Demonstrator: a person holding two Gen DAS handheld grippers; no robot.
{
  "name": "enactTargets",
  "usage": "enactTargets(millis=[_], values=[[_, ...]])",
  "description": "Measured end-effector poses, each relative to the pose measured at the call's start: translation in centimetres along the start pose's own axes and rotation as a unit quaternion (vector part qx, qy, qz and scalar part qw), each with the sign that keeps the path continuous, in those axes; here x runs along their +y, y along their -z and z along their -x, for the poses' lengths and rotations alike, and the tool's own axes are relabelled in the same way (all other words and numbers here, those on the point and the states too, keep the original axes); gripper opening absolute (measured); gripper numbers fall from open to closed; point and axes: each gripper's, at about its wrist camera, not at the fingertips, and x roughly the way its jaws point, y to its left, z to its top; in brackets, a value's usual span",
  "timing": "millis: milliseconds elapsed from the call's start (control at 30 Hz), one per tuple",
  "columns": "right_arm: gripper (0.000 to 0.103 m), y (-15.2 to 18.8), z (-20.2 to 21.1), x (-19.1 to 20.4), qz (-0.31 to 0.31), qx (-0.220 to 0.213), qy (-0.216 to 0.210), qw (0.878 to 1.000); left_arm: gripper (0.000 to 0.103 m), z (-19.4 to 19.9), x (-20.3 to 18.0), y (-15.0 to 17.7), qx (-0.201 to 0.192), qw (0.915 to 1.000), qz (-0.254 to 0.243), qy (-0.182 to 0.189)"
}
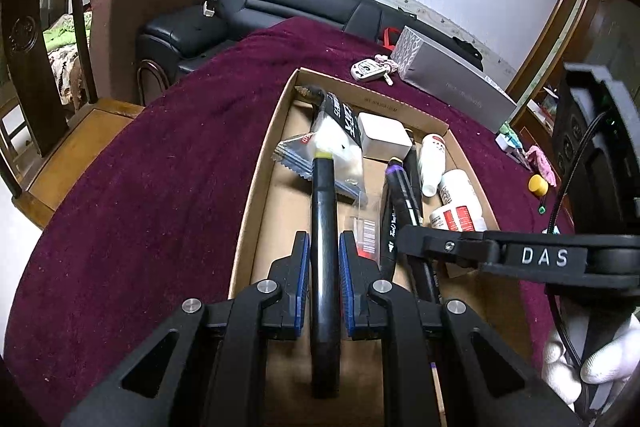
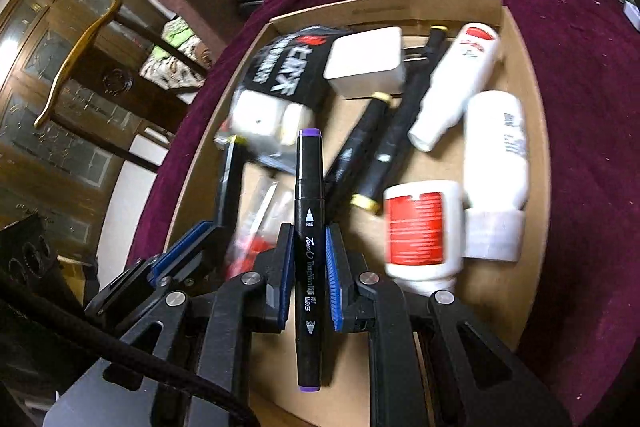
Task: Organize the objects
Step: 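Carry both markers to the box and open both tools to release them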
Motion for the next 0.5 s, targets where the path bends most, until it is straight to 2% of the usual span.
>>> enactTargets(millis=[67,133,400,500], values=[[0.013,0.2,0.3,-0.9,-0.02,-0.005,0.003,1.0,0.012,0.0,0.0,0.0,-0.001,1.0,0.001,0.002],[0.013,0.5,0.6,-1.6,-0.046,-0.007,-0.013,0.999,0.012,0.0,0.0,0.0,-0.001,1.0,0.001,0.002],[0.013,0.7,0.6,-1.7,-0.052,-0.01,-0.001,0.999,0.012,-0.1,0.0,0.0,0.0,1.0,0.003,0.0],[0.013,0.7,0.9,-1.7,-0.059,-0.018,-0.004,0.998,0.02,0.0,-0.1,-0.1,-0.004,1.0,0.007,0.001]])
